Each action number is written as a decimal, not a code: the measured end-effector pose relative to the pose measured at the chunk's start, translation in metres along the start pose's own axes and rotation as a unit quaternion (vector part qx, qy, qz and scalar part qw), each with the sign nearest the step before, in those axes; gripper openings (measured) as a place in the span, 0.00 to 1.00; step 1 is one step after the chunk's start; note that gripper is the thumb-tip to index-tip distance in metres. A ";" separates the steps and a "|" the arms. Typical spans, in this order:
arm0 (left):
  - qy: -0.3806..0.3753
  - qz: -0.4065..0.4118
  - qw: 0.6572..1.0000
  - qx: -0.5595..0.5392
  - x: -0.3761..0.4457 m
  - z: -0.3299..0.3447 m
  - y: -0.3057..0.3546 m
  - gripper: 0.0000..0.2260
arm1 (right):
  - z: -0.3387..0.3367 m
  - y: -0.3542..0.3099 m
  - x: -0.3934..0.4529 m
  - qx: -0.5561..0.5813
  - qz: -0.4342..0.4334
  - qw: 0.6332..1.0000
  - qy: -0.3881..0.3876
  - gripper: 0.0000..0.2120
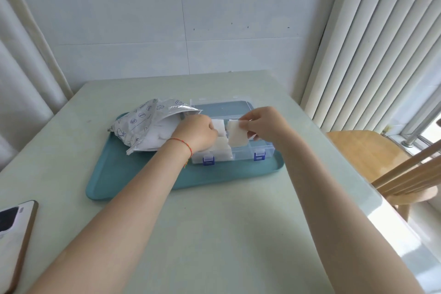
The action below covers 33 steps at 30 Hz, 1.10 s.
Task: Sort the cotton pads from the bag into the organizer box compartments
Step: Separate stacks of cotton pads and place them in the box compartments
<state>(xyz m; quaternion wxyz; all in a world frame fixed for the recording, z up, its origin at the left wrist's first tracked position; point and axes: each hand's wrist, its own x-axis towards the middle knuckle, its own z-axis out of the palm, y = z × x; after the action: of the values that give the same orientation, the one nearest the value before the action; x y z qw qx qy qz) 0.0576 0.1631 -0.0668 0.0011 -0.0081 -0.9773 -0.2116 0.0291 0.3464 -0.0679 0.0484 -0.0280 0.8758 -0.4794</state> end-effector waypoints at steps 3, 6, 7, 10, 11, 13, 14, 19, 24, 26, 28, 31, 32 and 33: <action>-0.023 -0.014 0.999 -0.036 -0.001 0.001 0.004 0.11 | 0.009 -0.003 -0.001 0.075 0.028 0.997 -0.014 0.06; -0.027 -0.017 0.998 -0.052 -0.003 0.000 0.003 0.12 | 0.016 -0.005 -0.001 0.101 0.052 0.993 -0.013 0.06; -0.028 -0.018 0.998 -0.055 -0.003 -0.001 0.003 0.12 | 0.017 -0.006 -0.001 0.096 0.057 0.994 -0.017 0.06; -0.015 -0.022 0.998 -0.066 -0.005 -0.003 0.000 0.11 | 0.020 -0.007 0.000 0.095 0.066 0.993 -0.024 0.03; -0.007 -0.022 0.998 -0.060 -0.006 -0.004 -0.001 0.11 | 0.021 -0.008 0.001 0.098 0.070 0.992 -0.022 0.03; -0.015 -0.025 0.999 -0.039 -0.008 -0.006 -0.001 0.11 | 0.022 -0.008 0.003 0.095 0.078 0.992 -0.015 0.05; -0.027 -0.027 0.999 -0.036 -0.009 -0.007 -0.001 0.11 | 0.024 -0.009 0.003 0.092 0.081 0.992 -0.013 0.06; -0.069 -0.031 0.993 -0.090 -0.011 -0.006 0.007 0.12 | 0.029 -0.010 0.004 0.060 0.093 0.994 -0.012 0.09; -0.113 -0.032 0.983 -0.143 -0.012 -0.008 0.011 0.14 | 0.031 -0.013 0.004 0.046 0.089 0.995 -0.015 0.10; -0.091 -0.041 0.976 -0.193 -0.014 -0.010 0.008 0.12 | 0.030 -0.014 0.004 0.044 0.083 0.996 -0.008 0.10; -0.014 -0.051 0.975 -0.216 -0.014 -0.014 0.000 0.11 | 0.029 -0.014 0.004 0.054 0.072 0.996 0.007 0.07; 0.020 -0.059 0.978 -0.198 -0.013 -0.014 -0.009 0.11 | 0.035 -0.015 0.002 0.056 0.054 0.997 0.000 0.06; 0.007 -0.058 0.980 -0.190 -0.014 -0.012 -0.010 0.10 | 0.039 -0.015 0.001 0.041 0.050 0.998 -0.002 0.07; -0.002 -0.055 0.983 -0.176 -0.014 -0.009 -0.011 0.10 | 0.044 -0.013 0.001 0.022 0.046 0.999 0.001 0.08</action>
<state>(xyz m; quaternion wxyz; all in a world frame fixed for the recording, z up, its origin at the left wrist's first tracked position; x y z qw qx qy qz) 0.0709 0.1495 -0.0634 -0.0141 0.0451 -0.9237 -0.3802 0.0330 0.3026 -0.0799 0.0704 0.0138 0.8655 -0.4957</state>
